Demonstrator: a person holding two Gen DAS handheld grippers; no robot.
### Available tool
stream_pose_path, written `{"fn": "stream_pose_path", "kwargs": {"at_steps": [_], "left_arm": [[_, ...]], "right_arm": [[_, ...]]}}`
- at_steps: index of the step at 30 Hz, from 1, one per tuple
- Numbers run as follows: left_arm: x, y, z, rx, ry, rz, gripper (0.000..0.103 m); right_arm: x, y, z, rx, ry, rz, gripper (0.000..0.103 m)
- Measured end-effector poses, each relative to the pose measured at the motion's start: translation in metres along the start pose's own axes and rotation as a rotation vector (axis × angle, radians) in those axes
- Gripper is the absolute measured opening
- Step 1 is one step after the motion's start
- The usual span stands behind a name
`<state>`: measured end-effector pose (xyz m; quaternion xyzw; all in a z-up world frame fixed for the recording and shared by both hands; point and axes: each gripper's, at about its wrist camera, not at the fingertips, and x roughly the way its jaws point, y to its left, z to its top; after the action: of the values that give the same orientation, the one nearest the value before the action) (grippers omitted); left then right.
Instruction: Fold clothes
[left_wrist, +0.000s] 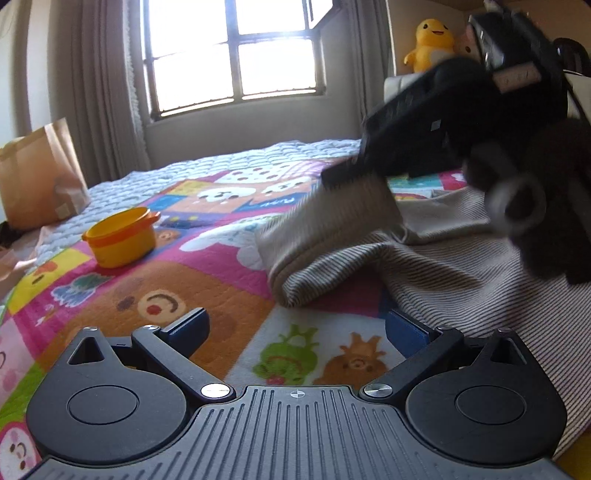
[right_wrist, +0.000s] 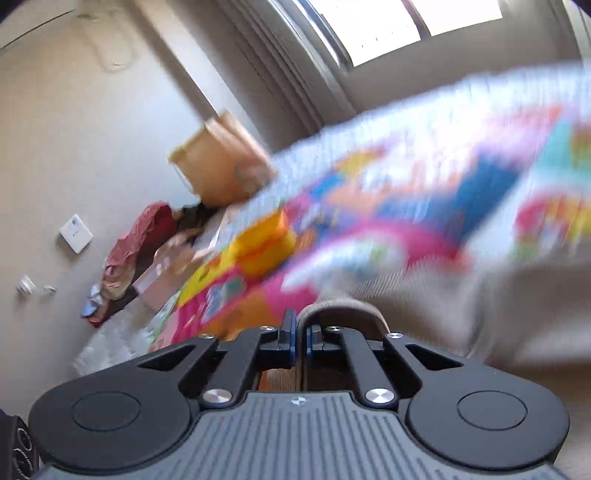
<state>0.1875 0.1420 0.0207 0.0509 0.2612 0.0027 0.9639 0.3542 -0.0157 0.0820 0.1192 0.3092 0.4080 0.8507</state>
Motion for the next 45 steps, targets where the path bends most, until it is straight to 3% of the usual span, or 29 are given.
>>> {"fn": "stream_pose_path", "kwargs": {"at_steps": [5, 8, 10, 12, 15, 18, 19, 20, 24, 25, 26, 27, 29, 31, 36, 38, 41, 45], "left_arm": [[0.018, -0.027, 0.008, -0.026, -0.004, -0.092, 0.103], [0.028, -0.045, 0.020, -0.033, -0.016, -0.173, 0.103], [0.035, -0.058, 0.029, -0.004, -0.035, -0.184, 0.103], [0.040, -0.069, 0.035, 0.026, -0.053, -0.134, 0.103], [0.053, -0.092, 0.045, 0.168, -0.071, 0.004, 0.103], [0.073, -0.116, 0.051, 0.353, -0.075, 0.007, 0.103], [0.081, -0.124, 0.053, 0.411, -0.068, 0.001, 0.103], [0.089, -0.131, 0.053, 0.459, -0.056, 0.005, 0.101], [0.121, -0.155, 0.053, 0.608, 0.010, 0.054, 0.071], [0.129, -0.156, 0.053, 0.626, 0.029, 0.076, 0.070], [0.136, -0.158, 0.054, 0.644, 0.047, 0.098, 0.056], [0.140, -0.156, 0.057, 0.646, 0.070, 0.099, 0.035], [0.141, -0.151, 0.072, 0.608, 0.096, 0.096, 0.023], [0.131, -0.144, 0.097, 0.519, 0.075, 0.112, 0.009], [0.112, -0.136, 0.186, 0.234, -0.025, 0.095, 0.009], [0.110, -0.151, 0.207, 0.208, -0.074, 0.080, 0.009], [0.116, -0.186, 0.228, 0.164, -0.105, -0.014, 0.009], [0.135, -0.240, 0.227, 0.202, -0.080, -0.099, 0.009]], "right_arm": [[-0.081, -0.044, 0.063, -0.181, -0.161, -0.219, 0.001], [-0.118, -0.084, 0.079, -0.166, -0.206, -0.321, 0.000], [-0.136, -0.110, 0.080, -0.134, -0.219, -0.356, 0.000], [-0.145, -0.134, 0.072, -0.057, -0.189, -0.326, 0.002], [-0.148, -0.150, 0.035, -0.004, -0.156, -0.303, 0.004], [-0.153, -0.161, -0.010, 0.039, -0.162, -0.286, 0.037], [-0.156, -0.167, -0.028, 0.065, -0.179, -0.275, 0.057], [-0.161, -0.176, -0.043, 0.083, -0.194, -0.283, 0.063], [-0.180, -0.206, -0.090, 0.136, -0.263, -0.331, 0.064], [-0.185, -0.212, -0.096, 0.164, -0.291, -0.308, 0.066], [-0.191, -0.218, -0.100, 0.190, -0.324, -0.271, 0.071], [-0.196, -0.224, -0.104, 0.214, -0.357, -0.236, 0.074], [-0.201, -0.231, -0.109, 0.246, -0.401, -0.194, 0.082], [-0.205, -0.239, -0.114, 0.293, -0.428, -0.158, 0.083], [-0.221, -0.249, -0.122, 0.364, -0.515, -0.108, 0.086], [-0.224, -0.253, -0.125, 0.389, -0.529, -0.095, 0.088], [-0.224, -0.258, -0.126, 0.415, -0.529, -0.083, 0.089], [-0.221, -0.259, -0.126, 0.412, -0.521, -0.088, 0.090]]}}
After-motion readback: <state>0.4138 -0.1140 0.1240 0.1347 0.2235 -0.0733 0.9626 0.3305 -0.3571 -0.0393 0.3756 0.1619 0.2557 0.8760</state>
